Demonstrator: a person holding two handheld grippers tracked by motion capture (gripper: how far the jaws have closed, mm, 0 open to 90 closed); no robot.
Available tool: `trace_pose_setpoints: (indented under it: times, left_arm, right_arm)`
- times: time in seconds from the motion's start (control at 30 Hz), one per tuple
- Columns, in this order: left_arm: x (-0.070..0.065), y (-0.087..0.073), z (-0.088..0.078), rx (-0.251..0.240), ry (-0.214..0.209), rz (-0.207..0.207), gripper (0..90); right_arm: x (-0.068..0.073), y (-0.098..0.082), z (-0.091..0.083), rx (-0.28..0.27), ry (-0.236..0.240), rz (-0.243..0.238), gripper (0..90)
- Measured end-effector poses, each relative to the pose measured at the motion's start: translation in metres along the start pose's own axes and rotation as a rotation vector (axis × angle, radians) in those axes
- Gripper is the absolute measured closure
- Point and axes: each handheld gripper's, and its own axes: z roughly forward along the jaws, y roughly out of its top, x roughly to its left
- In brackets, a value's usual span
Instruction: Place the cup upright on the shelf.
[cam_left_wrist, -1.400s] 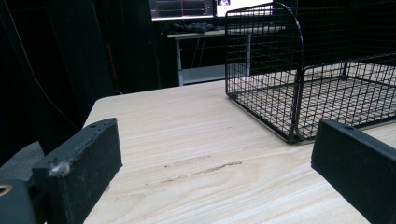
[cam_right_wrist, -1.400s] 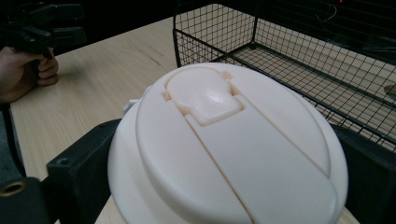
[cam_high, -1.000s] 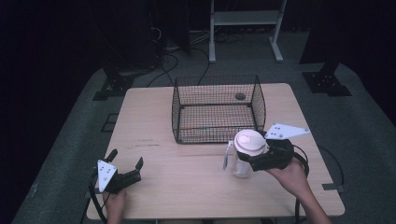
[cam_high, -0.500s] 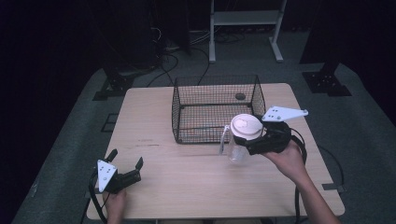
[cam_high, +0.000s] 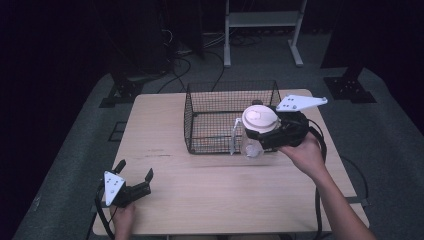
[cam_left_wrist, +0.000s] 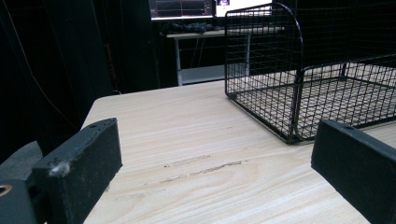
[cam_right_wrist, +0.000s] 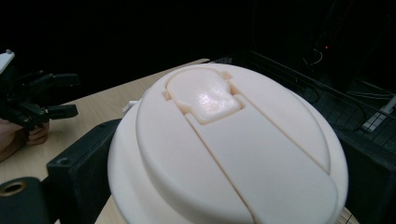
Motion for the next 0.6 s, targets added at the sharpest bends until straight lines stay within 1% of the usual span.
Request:
trace_pose_setpoints:
  times: [0.07, 0.1, 0.3, 0.37, 0.43, 0.47, 0.6]
  left_arm:
    - [0.000, 0.000, 0.000, 0.001, 0.000, 0.000, 0.9]
    - [0.000, 0.000, 0.000, 0.001, 0.000, 0.001, 0.9]
    - [0.000, 0.000, 0.000, 0.003, 0.002, 0.004, 0.9]
    - [0.000, 0.000, 0.000, 0.004, 0.002, 0.003, 0.9]
    - [0.000, 0.000, 0.000, 0.004, 0.002, 0.001, 0.9]
    - [0.000, 0.000, 0.000, 0.003, 0.001, -0.001, 0.9]
    - [0.000, 0.000, 0.000, 0.004, 0.002, -0.002, 0.9]
  right_arm:
    - [-0.001, 0.002, 0.001, 0.000, 0.001, 0.004, 4.7]
    - [-0.003, 0.006, 0.003, 0.004, 0.001, 0.002, 4.7]
    - [-0.007, 0.014, 0.006, 0.001, -0.002, -0.004, 4.6]
    - [-0.010, 0.022, 0.008, 0.000, -0.009, -0.013, 4.7]
    - [-0.010, 0.023, 0.009, -0.001, -0.012, -0.013, 4.7]
    - [-0.013, 0.027, 0.013, -0.002, -0.015, -0.016, 4.7]
    - [-0.017, 0.032, 0.018, 0.002, -0.018, -0.010, 4.6]
